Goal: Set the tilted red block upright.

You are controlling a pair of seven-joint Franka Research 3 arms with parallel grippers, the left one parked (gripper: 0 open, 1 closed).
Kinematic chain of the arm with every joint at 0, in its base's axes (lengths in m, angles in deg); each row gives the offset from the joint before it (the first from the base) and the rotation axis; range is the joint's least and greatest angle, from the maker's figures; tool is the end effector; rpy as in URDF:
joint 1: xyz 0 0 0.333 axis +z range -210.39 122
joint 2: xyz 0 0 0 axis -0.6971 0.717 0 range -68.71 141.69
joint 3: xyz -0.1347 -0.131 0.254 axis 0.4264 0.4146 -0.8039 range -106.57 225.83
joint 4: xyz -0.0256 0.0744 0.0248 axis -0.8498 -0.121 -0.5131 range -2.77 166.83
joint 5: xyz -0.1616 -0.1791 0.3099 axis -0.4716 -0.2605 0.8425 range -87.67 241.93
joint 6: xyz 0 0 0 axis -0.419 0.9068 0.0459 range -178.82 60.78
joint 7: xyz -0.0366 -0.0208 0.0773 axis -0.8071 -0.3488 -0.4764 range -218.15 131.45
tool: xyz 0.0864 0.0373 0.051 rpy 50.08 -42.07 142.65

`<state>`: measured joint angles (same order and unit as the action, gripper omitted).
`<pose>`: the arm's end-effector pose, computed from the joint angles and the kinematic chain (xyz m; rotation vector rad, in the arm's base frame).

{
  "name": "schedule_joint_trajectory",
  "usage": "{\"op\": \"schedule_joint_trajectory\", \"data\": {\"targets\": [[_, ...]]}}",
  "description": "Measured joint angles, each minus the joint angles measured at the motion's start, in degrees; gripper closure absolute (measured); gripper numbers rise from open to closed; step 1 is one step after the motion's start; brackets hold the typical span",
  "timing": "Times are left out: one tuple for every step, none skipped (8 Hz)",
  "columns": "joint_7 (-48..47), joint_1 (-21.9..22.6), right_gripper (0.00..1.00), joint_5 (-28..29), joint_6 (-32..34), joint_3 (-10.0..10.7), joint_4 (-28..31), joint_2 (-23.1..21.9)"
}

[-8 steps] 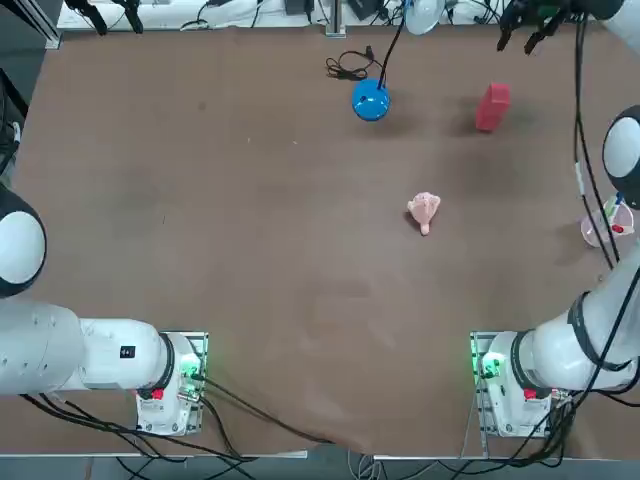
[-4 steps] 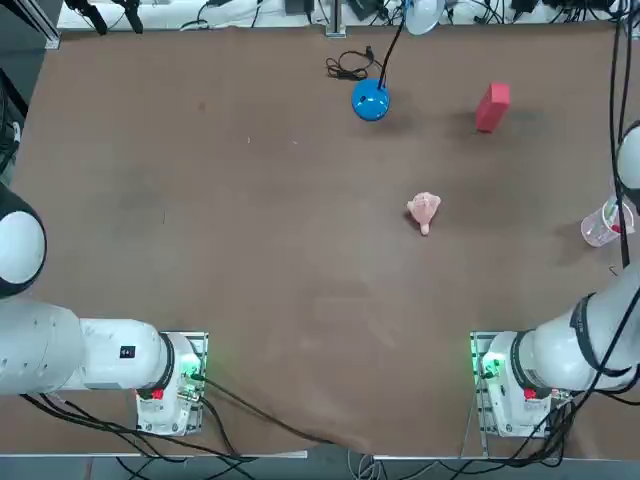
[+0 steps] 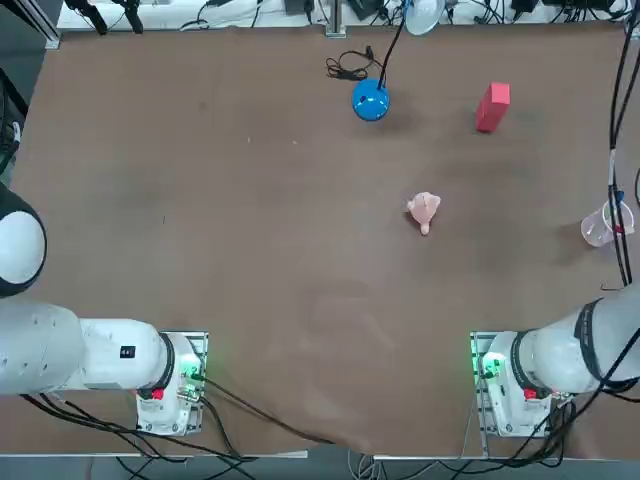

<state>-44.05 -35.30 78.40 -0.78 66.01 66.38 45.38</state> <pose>0.5955 0.0348 0.6464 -3.1345 -0.0545 -0.0564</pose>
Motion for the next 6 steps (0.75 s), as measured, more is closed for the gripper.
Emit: {"op": "schedule_joint_trajectory", "data": {"targets": [[0.0, 1.4, 0.0, -1.7, 0.2, -0.1, 1.8, -1.8], [0.0, 2.0, 0.0, -2.1, 0.3, -0.1, 3.8, -3.8], [0.0, 1.9, 0.0, -2.2, 0.5, 0.0, 5.9, -5.8], [0.0, 1.9, 0.0, -2.2, 0.6, 0.3, 8.4, -8.0], [0.0, 1.8, 0.0, -2.2, 0.6, 0.4, 10.7, -9.9], [0.0, 1.8, 0.0, -2.2, 0.6, 0.5, 12.1, -11.2]]}}
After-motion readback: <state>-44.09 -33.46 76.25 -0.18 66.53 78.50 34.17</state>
